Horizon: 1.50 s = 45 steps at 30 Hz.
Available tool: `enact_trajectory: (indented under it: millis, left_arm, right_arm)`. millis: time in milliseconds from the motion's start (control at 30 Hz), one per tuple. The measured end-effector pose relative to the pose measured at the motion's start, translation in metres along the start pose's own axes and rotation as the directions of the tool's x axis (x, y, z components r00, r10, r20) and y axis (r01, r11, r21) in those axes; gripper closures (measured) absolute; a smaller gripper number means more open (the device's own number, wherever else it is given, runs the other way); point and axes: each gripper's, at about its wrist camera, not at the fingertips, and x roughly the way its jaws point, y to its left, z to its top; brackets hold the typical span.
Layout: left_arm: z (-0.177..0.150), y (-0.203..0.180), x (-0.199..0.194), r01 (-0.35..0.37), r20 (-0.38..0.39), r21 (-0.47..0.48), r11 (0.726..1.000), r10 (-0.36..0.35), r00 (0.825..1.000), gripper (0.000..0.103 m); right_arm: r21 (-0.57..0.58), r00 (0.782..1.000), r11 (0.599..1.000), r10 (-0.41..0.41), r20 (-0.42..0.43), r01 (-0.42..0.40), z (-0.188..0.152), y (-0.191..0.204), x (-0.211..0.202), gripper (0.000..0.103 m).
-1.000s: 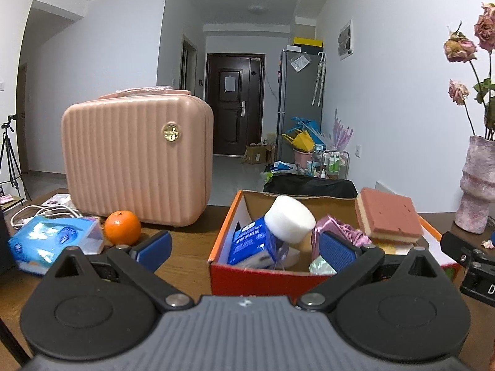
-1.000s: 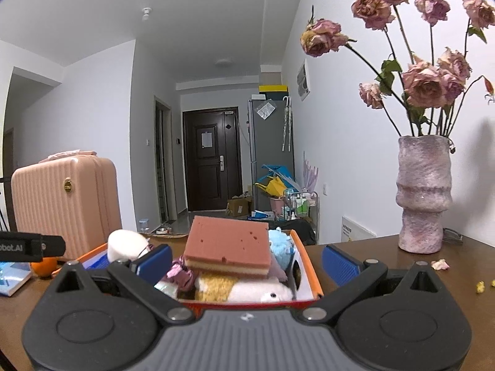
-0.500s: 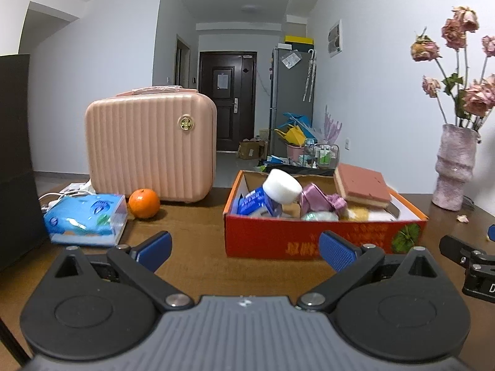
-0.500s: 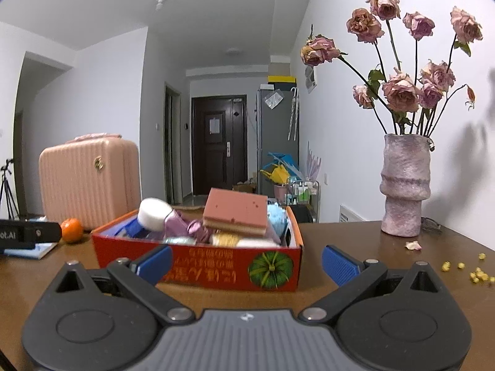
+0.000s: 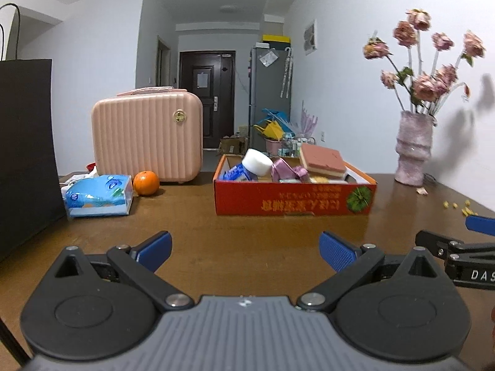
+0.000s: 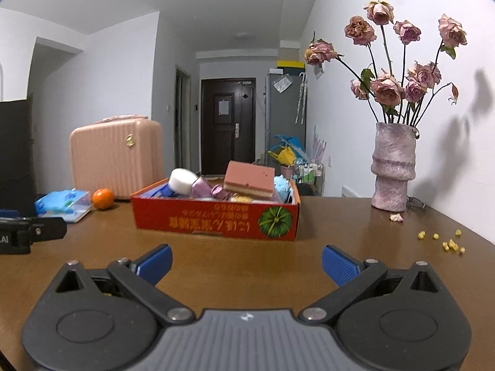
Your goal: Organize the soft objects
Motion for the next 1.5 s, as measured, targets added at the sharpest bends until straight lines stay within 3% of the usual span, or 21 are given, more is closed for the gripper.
enact_trajectory:
  millis: [300,600,1500]
  left_arm:
    - [-0.026,0.001,-0.056,0.045,-0.020,0.003,0.999,-0.045,0.999,0.000]
    - [-0.033,-0.003,-0.079,0.062,-0.013,0.008,0.998,-0.062,0.998,0.000]
    - [-0.033,-0.006,-0.090,0.076,-0.009,0.016,0.997,-0.076,0.997,0.000]
  right_arm:
    - [-0.021,0.999,0.999,0.028,-0.045,-0.029,-0.017,0.012,-0.065,0.000]
    - [-0.028,1.000,0.999,0.028,-0.014,-0.029,-0.021,0.019,-0.112,0.000]
    - [-0.020,1.000,1.000,0.018,0.016,-0.018,-0.018,0.019,-0.129,0.000]
